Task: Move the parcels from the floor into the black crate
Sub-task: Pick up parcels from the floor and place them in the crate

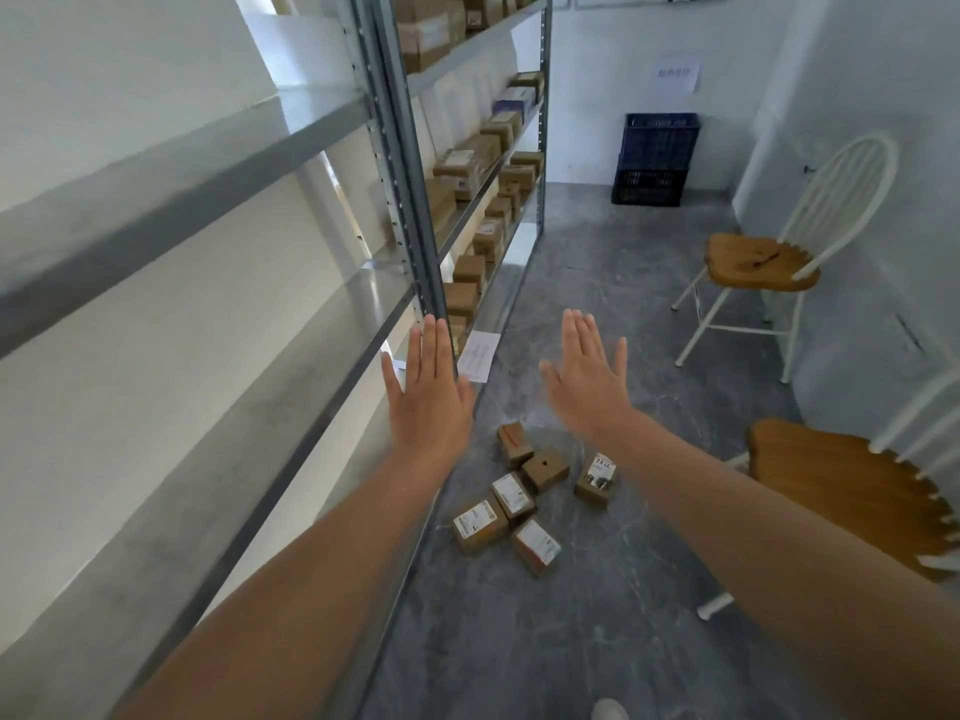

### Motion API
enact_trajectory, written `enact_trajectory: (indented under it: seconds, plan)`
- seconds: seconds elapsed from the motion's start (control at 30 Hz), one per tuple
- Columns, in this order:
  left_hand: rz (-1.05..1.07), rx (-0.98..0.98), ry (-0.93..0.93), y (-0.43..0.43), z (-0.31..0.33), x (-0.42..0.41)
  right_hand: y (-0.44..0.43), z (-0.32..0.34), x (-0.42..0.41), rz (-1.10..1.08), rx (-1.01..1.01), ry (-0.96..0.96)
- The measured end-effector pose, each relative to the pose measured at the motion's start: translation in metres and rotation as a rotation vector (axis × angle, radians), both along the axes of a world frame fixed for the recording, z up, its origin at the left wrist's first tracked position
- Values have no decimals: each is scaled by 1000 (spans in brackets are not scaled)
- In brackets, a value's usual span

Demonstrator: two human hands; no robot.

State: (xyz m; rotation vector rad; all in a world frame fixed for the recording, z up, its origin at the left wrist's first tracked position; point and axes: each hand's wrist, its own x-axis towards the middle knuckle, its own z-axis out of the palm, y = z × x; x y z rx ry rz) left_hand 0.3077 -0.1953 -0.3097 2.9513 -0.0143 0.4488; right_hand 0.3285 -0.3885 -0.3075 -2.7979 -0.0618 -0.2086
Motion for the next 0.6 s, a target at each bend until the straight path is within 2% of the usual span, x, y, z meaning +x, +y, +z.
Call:
enact_trajectory:
  seconds: [0.13,0.37,0.6]
  plan:
    - [42,56,2,-27,-8,27,-27,-4,31,108,-108,-18]
    - [68,110,42,-78,-30,70,-68,-20,87,151,13,80]
    - [133,149,136,-108,-69,87,-101,-53,119,183,38,182]
